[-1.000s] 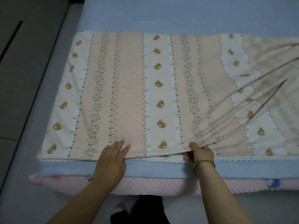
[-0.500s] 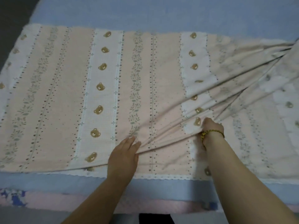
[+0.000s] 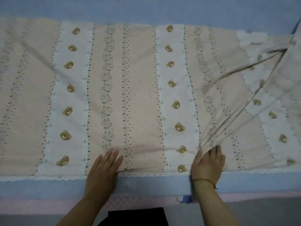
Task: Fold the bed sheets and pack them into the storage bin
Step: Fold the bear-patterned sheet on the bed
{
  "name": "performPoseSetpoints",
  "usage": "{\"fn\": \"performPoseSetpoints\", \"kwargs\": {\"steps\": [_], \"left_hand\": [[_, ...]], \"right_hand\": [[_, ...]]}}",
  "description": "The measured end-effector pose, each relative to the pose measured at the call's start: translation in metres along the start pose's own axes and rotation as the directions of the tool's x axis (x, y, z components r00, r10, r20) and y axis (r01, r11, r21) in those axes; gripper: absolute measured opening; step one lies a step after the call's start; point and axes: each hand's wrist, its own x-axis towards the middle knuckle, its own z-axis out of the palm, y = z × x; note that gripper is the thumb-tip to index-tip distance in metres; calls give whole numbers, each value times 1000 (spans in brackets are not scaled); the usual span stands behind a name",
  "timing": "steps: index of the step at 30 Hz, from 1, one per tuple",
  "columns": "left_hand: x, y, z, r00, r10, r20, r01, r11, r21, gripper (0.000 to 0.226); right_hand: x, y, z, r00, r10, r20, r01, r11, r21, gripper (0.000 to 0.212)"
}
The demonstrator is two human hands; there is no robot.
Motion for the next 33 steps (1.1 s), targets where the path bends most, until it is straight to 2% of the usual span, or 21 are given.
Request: {"fn": "performPoseSetpoints", "kwargs": {"steps": [3,6,9,10,14,16,18,21,22,24,26,27,29,31,33], "left_hand": [[-2,1,1,1000,0,-26,-1,1000,-20,44],[0,2,5,987,31,-157,-31,1000,3,45],[13,24,11,968,74,-241,-77,997,-3,49],[19,35,11,965,93,-245,-97,995,-1,49],[49,88,15,975,108,-192,-103,994,36,49],[70,119,18,983,66,-172,-56,996,63,45],[86,154,22,993,-10,-117,20,997,80,55],[108,198,23,981,-108,-158,118,992,52,40],[108,204,24,977,-131,-167,136,990,23,44],[101,210,20,971,-142,-191,139,990,-31,48],[90,219,11,979,-106,-176,102,994,-29,48],[81,218,11,986,-79,-150,75,997,-32,48],[63,220,15,996,-51,-78,49,998,-25,47],[56,224,27,995,-77,-59,77,997,-6,46],[59,226,39,988,-131,-87,131,991,-5,48]], "right_hand": [[0,-9,-3,1000,10,6,-10,1000,-1,66],[2,-13,-11,993,119,3,-118,986,115,65],[22,-10,-31,960,273,-63,-253,940,228,35],[33,-9,-40,946,322,-46,-299,916,267,35],[95,0,-80,905,418,81,-403,782,475,67],[131,13,-95,916,393,76,-377,785,491,70],[164,28,-110,934,349,70,-335,796,503,68],[200,59,-134,961,261,92,-270,813,516,62],[200,69,-141,975,213,63,-214,826,522,59],[189,88,-150,992,25,-121,47,829,558,49],[176,116,-154,938,-131,-320,297,779,552,45],[169,130,-149,921,-173,-348,349,765,542,45],[153,165,-135,923,-253,-289,366,806,466,46],[140,196,-114,930,-328,-169,365,883,295,45],[136,209,-102,952,-293,-89,304,937,170,44]]}}
